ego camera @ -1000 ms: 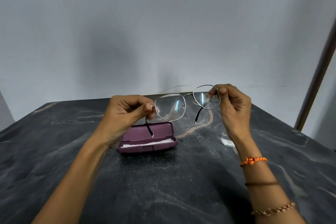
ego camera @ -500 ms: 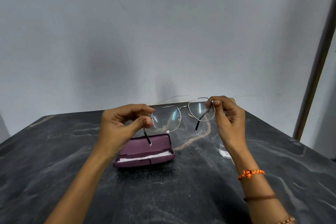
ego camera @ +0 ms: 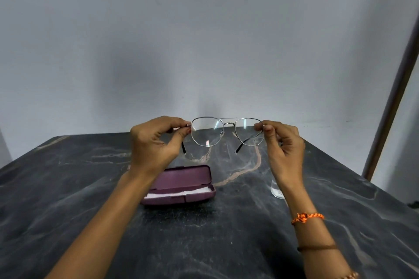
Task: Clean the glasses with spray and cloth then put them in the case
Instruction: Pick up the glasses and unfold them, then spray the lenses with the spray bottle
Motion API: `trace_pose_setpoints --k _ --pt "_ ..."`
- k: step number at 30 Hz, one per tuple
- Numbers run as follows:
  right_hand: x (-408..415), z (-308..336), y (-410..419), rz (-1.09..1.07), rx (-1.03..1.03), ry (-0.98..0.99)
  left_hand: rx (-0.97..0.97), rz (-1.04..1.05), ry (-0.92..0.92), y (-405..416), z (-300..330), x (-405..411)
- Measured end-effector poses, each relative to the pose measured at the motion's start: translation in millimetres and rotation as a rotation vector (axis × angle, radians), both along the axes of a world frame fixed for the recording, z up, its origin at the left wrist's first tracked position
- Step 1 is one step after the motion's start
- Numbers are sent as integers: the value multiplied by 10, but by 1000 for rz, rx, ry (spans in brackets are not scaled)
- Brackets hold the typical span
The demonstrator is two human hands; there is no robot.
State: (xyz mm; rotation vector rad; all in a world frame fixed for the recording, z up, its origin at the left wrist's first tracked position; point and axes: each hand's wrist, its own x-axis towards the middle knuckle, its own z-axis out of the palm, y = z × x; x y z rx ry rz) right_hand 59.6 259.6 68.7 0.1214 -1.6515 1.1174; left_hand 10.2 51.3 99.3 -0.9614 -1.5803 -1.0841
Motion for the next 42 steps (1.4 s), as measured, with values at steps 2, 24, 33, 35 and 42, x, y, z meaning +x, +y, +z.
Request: trace_pose_setpoints --k 2,24,33,35,42 --pt "0 19 24 -88 18 12 -62 32 44 14 27 -45" --pt "107 -288 351 -511 148 -115 -41 -62 83 366 -48 -272" --pt "-30 -639 352 -369 186 -226 -31 -87 50 441 -210 -350" --pt "-36 -652 356 -357 181 -194 -47 -85 52 456 -225 -366" --pt "-43 -514 272 -333 138 -107 -72 -85 62 491 -288 -391"
